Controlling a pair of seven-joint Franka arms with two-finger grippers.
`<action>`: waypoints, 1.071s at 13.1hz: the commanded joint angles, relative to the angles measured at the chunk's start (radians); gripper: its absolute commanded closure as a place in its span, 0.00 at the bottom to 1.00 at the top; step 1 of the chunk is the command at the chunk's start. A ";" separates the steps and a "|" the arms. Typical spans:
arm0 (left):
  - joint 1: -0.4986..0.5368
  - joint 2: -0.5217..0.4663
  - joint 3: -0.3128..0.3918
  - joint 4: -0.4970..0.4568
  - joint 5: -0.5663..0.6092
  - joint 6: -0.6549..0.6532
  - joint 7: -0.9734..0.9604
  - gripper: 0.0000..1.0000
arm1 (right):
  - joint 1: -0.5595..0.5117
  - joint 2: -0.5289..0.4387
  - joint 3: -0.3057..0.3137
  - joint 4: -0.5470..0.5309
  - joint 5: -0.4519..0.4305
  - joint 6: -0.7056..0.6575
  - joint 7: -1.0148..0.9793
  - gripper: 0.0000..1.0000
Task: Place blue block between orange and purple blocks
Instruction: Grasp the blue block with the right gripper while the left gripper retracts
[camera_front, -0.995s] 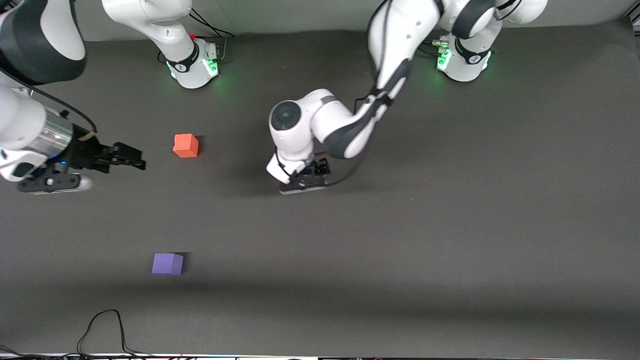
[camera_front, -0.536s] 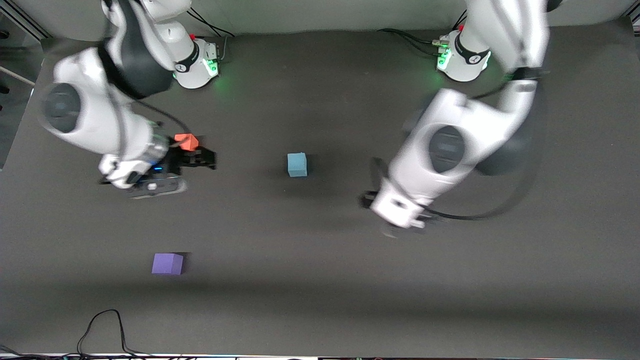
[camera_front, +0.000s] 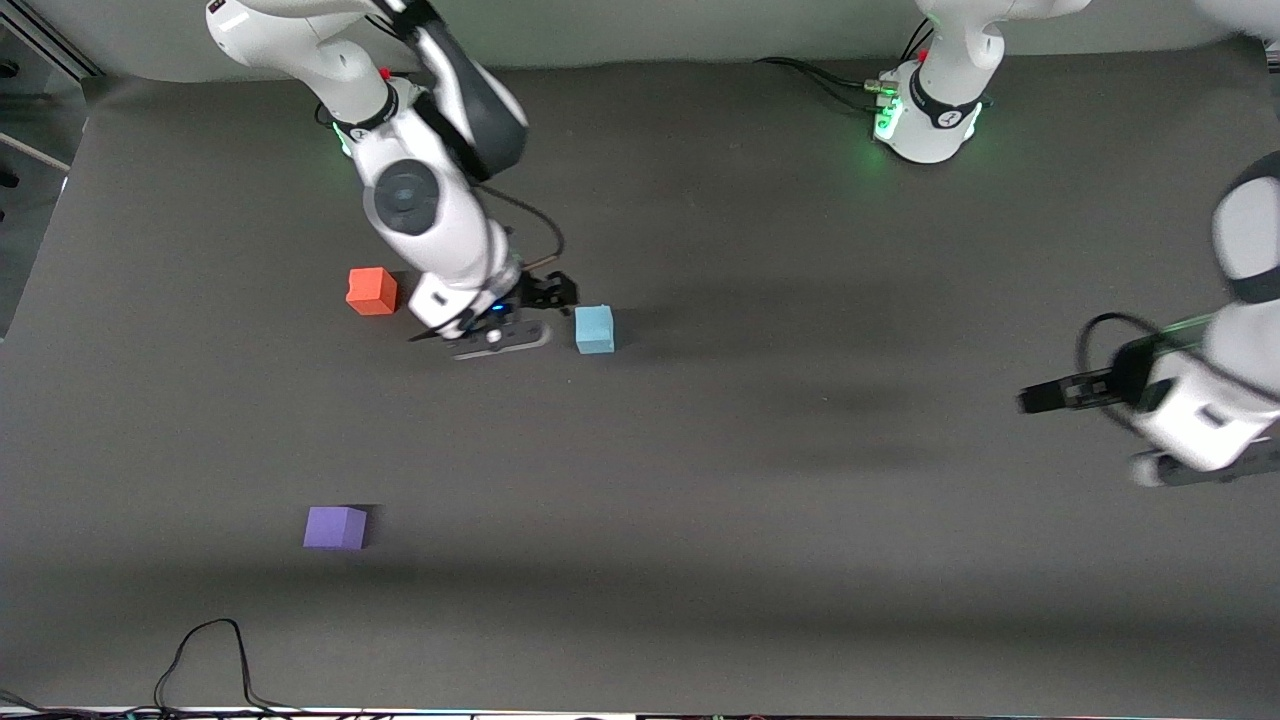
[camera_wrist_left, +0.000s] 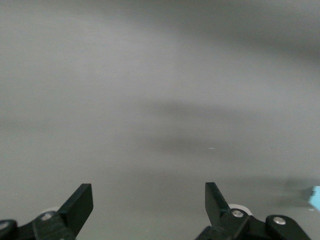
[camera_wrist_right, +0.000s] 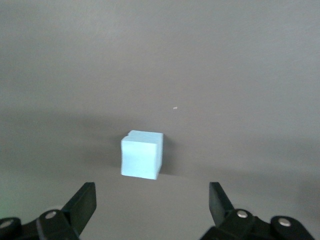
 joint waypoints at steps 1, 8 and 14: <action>0.018 -0.110 -0.013 -0.111 0.052 0.008 0.036 0.00 | 0.059 0.069 -0.014 -0.052 0.007 0.115 0.049 0.00; 0.038 -0.315 -0.007 -0.311 0.066 0.080 0.106 0.00 | 0.138 0.218 -0.017 -0.052 0.007 0.271 0.125 0.00; -0.043 -0.305 0.044 -0.274 0.066 0.054 0.103 0.00 | 0.149 0.259 -0.025 -0.053 0.007 0.314 0.125 0.16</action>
